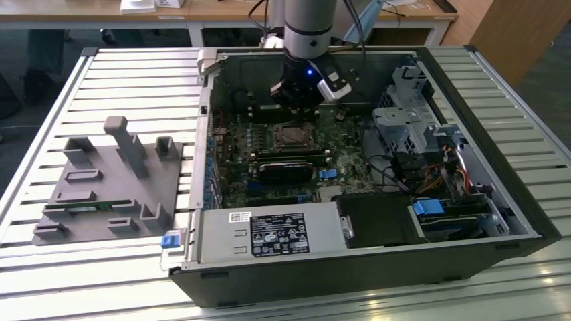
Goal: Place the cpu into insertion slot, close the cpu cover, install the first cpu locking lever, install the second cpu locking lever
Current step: 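Install the first cpu locking lever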
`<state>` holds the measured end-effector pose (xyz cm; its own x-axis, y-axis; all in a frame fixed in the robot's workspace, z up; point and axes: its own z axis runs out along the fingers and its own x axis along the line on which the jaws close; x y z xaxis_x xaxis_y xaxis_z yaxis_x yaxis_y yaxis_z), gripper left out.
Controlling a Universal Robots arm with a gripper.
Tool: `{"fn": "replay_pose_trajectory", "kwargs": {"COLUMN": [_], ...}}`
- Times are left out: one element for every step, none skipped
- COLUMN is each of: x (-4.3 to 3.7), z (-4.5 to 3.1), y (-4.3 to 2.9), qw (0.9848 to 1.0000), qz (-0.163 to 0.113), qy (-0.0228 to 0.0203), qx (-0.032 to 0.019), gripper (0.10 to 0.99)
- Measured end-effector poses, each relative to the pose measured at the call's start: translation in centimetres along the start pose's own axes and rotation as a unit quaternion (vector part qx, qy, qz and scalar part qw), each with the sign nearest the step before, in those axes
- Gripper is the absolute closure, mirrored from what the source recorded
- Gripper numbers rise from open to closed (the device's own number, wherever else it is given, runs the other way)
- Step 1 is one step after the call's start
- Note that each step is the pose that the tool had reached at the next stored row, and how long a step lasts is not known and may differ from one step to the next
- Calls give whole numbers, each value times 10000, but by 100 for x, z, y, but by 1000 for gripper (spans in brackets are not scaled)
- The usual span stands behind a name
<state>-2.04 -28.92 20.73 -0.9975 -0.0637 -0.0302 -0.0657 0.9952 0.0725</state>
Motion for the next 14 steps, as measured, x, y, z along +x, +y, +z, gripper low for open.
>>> {"fn": "replay_pose_trajectory", "kwargs": {"x": [13, 27, 35, 42, 45, 48, 51, 53, 56, 57, 59, 59, 59, 59], "z": [-1, -1, -1, -1, -1, -2, -2, -2, -2, -2, -2, -2, -2, -2], "y": [1, 2, 2, 3, 4, 4, 4, 4, 4, 4, 4, 4, 4, 4], "qw": [10000, 10000, 10000, 10000, 10000, 10000, 10000, 10000, 10000, 10000, 10000, 10000, 10000, 10000], "qz": [0, 1, 2, 2, 2, 2, 2, 2, 2, 2, 2, 2, 2, 2], "qy": [-1, -2, -4, -5, -5, -5, -6, -6, -6, -6, -6, -6, -6, -6], "qx": [-23, -45, -60, -73, -79, -83, -89, -91, -93, -94, -96, -96, -96, -96], "gripper": [980, 980, 980, 980, 980, 980, 980, 980, 980, 980, 980, 980, 980, 980]}}
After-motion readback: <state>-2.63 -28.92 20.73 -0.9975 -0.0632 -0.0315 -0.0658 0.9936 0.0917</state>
